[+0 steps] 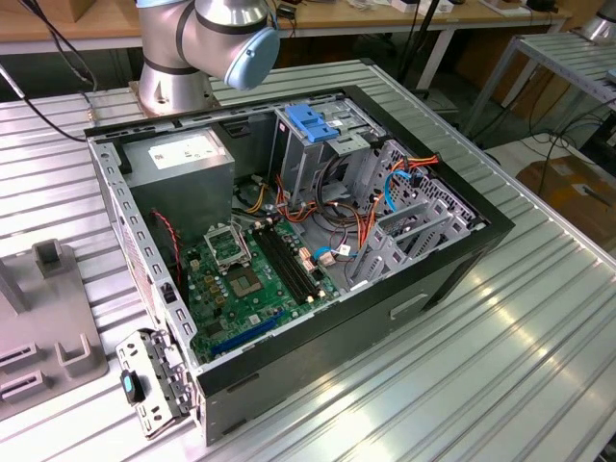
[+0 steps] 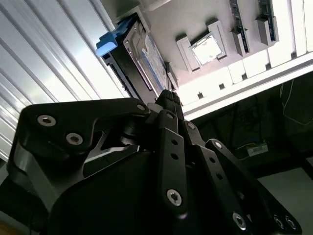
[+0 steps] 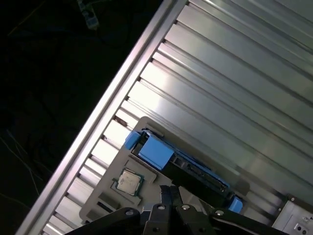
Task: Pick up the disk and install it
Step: 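Pick up the disk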
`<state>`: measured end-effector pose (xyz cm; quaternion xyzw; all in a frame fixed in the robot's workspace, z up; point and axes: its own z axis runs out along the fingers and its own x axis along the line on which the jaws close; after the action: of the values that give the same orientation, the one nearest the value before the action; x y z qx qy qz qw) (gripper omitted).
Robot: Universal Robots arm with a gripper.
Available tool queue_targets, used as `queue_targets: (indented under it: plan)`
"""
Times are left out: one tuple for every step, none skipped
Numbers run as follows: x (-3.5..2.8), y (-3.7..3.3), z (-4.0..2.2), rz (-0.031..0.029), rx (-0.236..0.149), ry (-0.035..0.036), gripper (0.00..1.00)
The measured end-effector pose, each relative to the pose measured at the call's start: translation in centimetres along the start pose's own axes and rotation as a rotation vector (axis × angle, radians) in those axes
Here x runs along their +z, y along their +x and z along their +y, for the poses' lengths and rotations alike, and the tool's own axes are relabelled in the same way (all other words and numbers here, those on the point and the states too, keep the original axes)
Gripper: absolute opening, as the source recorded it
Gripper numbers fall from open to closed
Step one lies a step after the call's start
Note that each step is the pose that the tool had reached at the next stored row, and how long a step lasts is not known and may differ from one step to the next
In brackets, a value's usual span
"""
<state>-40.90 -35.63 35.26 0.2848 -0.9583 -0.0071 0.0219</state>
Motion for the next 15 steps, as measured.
queue_targets:
  plan:
    - [0.00,0.00,0.00,0.0000,-0.010,0.0006,0.11]
    - [0.00,0.00,0.00,-0.0002,-0.032,0.0019,0.11]
    - [0.00,0.00,0.00,-0.0003,-0.044,0.0026,0.11]
    - [0.00,0.00,0.00,-0.0005,-0.058,0.0036,0.11]
    - [0.00,0.00,0.00,-0.0008,-0.073,0.0046,0.11]
    - [0.00,0.00,0.00,-0.0010,-0.086,0.0054,0.11]
    - [0.00,0.00,0.00,-0.0014,-0.099,0.0063,0.11]
    - [0.00,0.00,0.00,-0.0018,-0.113,0.0074,0.11]
    - [0.01,0.00,0.00,-0.0022,-0.129,0.0085,0.11]
    - [0.01,-0.01,0.00,-0.0024,-0.141,0.0093,0.11]
    - [0.01,-0.01,0.02,-0.0028,-0.154,0.0102,0.11]
    - [0.02,-0.01,0.02,-0.0030,-0.162,0.0107,0.11]
    - [0.02,-0.01,0.02,-0.0029,-0.167,0.0109,0.11]
    - [0.01,-0.02,0.02,-0.0027,-0.174,0.0113,0.11]
    - [0.01,-0.02,0.03,-0.0027,-0.185,0.0118,0.11]
